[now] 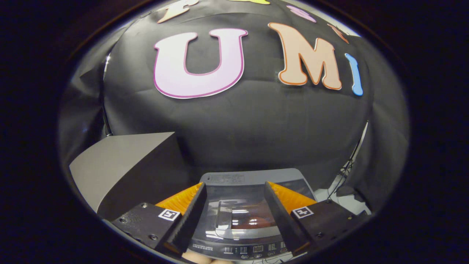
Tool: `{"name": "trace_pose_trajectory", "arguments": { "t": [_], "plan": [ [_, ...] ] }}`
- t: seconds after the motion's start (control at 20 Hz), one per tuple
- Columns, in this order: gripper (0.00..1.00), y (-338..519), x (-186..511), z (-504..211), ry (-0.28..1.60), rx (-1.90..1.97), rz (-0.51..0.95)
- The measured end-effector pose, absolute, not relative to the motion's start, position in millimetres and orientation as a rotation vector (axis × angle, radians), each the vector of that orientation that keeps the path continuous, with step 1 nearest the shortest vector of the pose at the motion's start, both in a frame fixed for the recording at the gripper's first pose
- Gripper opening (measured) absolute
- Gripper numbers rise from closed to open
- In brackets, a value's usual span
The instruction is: Put the clothes into the washing machine and then close the washing machine lid.
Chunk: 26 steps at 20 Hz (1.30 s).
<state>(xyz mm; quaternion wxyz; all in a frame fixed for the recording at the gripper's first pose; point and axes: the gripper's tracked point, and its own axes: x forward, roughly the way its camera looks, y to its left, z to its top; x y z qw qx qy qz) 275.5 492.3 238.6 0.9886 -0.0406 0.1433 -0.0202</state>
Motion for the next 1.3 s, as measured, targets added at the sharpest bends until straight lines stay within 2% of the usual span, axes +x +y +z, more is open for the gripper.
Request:
{"name": "trace_pose_trajectory", "arguments": {
  "t": [0.6,0.95,1.3],
  "plan": [
    [0.95,445.3,231.1,261.4,0.12,-0.068,-0.025],
    [0.95,387.8,184.7,268.6,-0.006,-0.095,-0.064],
    [0.95,360.6,123.6,209.1,0.004,-0.128,-0.062]
  ]
}}
